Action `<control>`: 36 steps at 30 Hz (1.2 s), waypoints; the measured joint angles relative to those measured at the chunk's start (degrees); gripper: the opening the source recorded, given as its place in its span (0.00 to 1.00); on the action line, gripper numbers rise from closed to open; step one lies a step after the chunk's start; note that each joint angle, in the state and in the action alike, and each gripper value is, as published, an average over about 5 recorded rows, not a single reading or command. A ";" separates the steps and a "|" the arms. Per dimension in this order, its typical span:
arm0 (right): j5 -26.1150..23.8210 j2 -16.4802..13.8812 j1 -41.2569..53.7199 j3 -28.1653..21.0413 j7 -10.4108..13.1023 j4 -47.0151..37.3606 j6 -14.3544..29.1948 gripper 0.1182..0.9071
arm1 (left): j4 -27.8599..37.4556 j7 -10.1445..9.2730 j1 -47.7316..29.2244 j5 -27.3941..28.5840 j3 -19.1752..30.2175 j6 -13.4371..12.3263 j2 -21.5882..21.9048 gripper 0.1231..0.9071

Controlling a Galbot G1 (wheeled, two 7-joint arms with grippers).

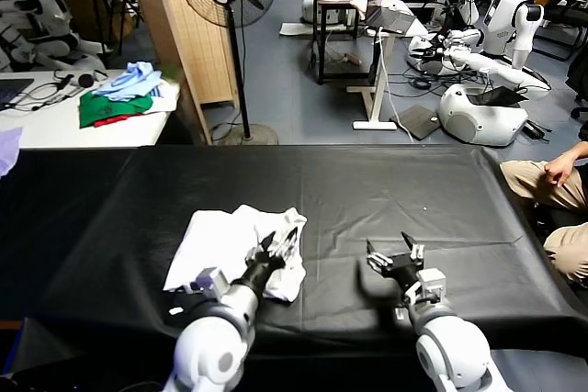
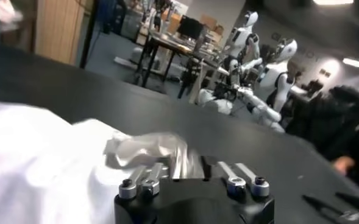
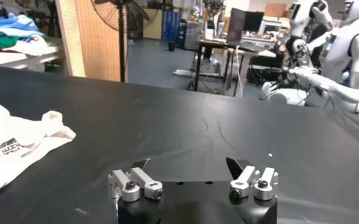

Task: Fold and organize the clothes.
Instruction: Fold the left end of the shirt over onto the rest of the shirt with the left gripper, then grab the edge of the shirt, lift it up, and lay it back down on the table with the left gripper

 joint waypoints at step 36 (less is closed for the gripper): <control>-26.89 9.73 18.68 -21.04 8.54 -13.12 -6.80 0.86 | 3.10 6.29 4.38 8.89 -17.48 -4.45 10.33 0.86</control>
